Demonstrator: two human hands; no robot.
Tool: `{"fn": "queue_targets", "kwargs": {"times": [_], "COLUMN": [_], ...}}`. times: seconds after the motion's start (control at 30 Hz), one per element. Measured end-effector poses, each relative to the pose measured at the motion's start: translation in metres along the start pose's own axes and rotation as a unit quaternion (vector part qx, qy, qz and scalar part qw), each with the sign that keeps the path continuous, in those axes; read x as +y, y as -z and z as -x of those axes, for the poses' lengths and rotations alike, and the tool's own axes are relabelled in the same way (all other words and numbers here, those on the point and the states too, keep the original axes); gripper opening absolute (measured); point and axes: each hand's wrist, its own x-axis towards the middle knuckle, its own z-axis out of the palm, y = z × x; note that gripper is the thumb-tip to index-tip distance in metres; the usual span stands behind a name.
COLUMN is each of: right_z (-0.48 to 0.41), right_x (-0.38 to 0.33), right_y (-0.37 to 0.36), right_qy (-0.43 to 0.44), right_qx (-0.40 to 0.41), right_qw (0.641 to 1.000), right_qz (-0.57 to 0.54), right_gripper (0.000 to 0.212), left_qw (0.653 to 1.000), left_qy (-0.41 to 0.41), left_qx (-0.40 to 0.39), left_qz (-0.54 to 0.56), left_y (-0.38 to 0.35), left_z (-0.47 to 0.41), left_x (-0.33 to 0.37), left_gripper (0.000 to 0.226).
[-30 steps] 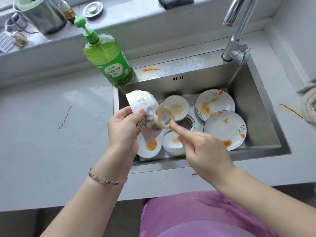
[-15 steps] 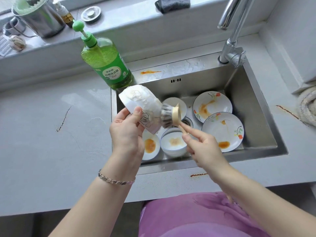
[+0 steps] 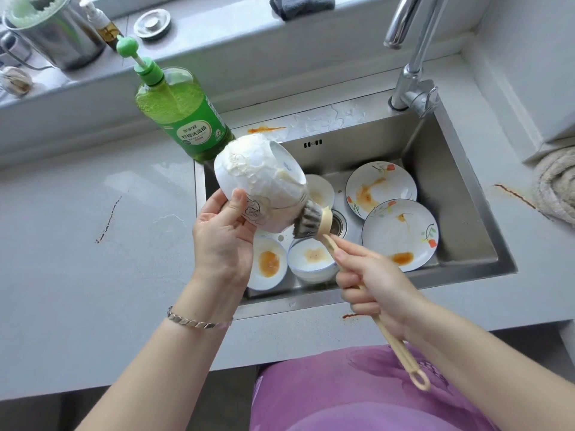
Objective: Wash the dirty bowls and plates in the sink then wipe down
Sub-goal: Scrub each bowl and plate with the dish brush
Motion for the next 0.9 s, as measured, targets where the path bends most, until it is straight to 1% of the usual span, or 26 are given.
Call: {"fn": "queue_targets", "kwargs": {"times": [0.07,0.17,0.27,0.3,0.33,0.37,0.43,0.47,0.53,0.6,0.73,0.9], "right_z": [-0.002,-0.012,-0.014,-0.012,-0.011,-0.008,0.0,0.005,0.015,0.018,0.011,0.026], "right_x": [0.001,-0.006,-0.012,-0.014,-0.015,-0.016,-0.017,-0.016,-0.015,-0.019,-0.028,-0.031], "right_y": [0.007,0.023,0.036,0.037,0.038,0.037,0.034,0.032,0.028,0.029,0.039,0.026], "right_qy": [-0.015,-0.021,0.008,0.024,0.048,0.082,0.174,0.211,0.242,0.24,0.181,0.202], "right_qx": [-0.004,0.025,0.045,0.049,0.056,0.065,0.071,0.056,0.02,0.017,0.036,0.007], "right_qw": [1.0,0.999,0.996,0.991,0.983,0.971,0.933,0.916,0.893,0.874,0.871,0.875], "right_qz": [-0.016,-0.016,0.08,0.123,0.17,0.217,0.306,0.337,0.379,0.423,0.455,0.441], "right_gripper": [0.029,0.03,0.032,0.032,0.033,0.034,0.036,0.037,0.041,0.042,0.038,0.037], "left_qw": [0.999,0.986,0.95,0.934,0.919,0.907,0.891,0.884,0.871,0.864,0.868,0.886], "left_qy": [0.012,0.047,0.077,0.085,0.084,0.085,0.091,0.092,0.097,0.101,0.09,0.088], "left_qx": [-0.036,-0.123,-0.241,-0.269,-0.283,-0.288,-0.296,-0.302,-0.309,-0.309,-0.307,-0.278], "left_qz": [-0.039,-0.102,-0.182,-0.22,-0.263,-0.295,-0.332,-0.344,-0.37,-0.385,-0.379,-0.359], "left_y": [0.004,0.019,0.037,0.042,0.045,0.047,0.049,0.05,0.052,0.054,0.056,0.061], "left_z": [0.003,0.008,0.01,0.011,0.012,0.013,0.016,0.017,0.018,0.019,0.021,0.02], "left_x": [0.003,0.01,0.017,0.018,0.016,0.015,0.012,0.01,0.007,0.003,-0.001,-0.002], "left_gripper": [0.015,0.03,0.043,0.041,0.031,0.02,0.018,0.018,0.018,0.019,0.018,0.023]}}
